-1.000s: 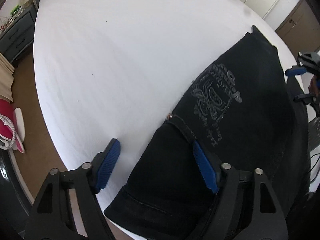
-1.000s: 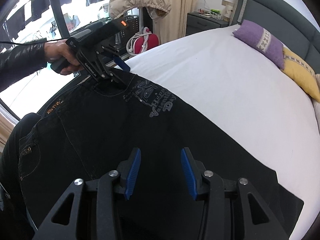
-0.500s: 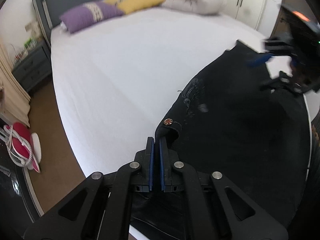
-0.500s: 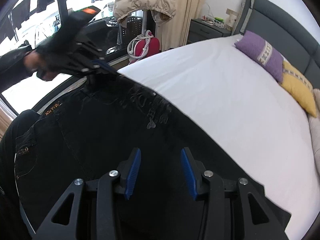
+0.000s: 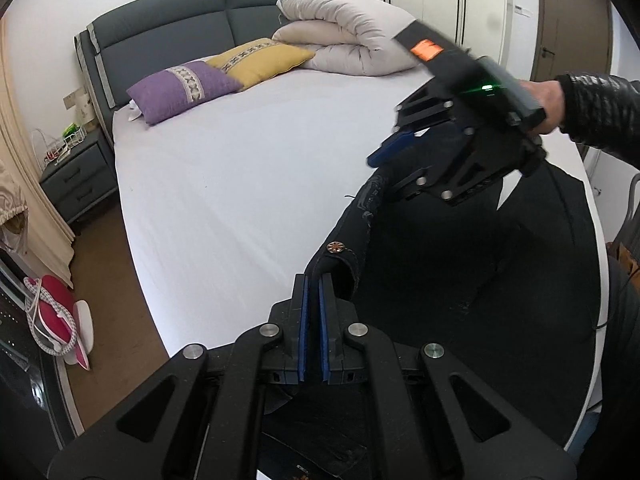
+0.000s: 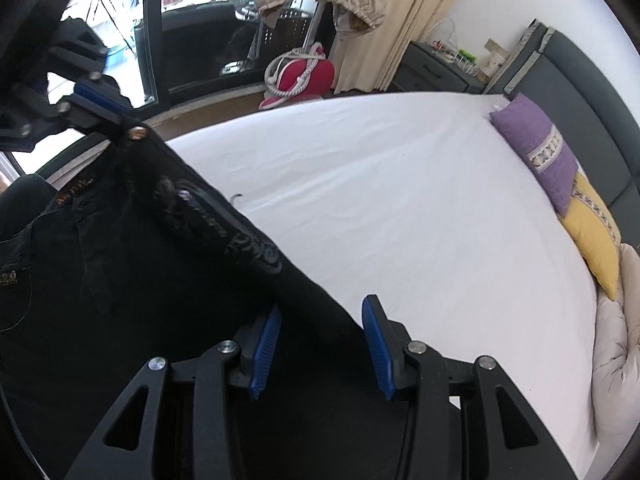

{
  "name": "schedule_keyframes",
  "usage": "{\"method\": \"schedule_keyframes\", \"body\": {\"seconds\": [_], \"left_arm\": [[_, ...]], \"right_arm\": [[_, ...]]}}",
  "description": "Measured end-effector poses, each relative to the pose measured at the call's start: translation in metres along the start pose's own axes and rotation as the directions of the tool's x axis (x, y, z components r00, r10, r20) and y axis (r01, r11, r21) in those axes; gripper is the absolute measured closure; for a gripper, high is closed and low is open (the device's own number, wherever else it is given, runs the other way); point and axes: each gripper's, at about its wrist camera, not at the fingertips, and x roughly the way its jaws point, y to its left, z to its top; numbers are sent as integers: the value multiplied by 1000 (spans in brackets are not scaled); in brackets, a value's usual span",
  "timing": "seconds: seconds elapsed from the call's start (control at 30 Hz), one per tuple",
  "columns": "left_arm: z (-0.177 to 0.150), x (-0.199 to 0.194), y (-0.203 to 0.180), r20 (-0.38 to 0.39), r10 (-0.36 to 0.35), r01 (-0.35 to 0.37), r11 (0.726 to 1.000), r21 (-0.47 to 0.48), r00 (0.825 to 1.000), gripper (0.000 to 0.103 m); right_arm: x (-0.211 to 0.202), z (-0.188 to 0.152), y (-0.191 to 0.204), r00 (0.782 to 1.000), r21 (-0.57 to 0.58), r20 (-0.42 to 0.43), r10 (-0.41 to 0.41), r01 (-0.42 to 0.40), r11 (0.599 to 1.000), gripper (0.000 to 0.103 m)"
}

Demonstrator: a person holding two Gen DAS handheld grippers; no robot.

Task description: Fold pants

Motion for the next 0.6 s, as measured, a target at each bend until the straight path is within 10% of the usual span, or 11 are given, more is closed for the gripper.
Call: {"method": "schedule_keyframes", "body": {"seconds": [0.1, 0.2, 0.6], "left_arm": [[-5, -5, 0, 12, -6, 6, 1000, -13, 1000, 100], [-8, -5, 1, 19, -12, 13, 999, -29, 1000, 100], [-36, -29, -16, 37, -57, 61, 990, -131, 998, 100]], "right_arm": [[14, 4, -3, 998, -7, -47, 34, -34, 999, 63], [20, 6, -4, 995, -2, -77, 64, -64, 998, 92], [-36, -19, 48, 999, 67, 38, 24, -26, 997, 96]]}}
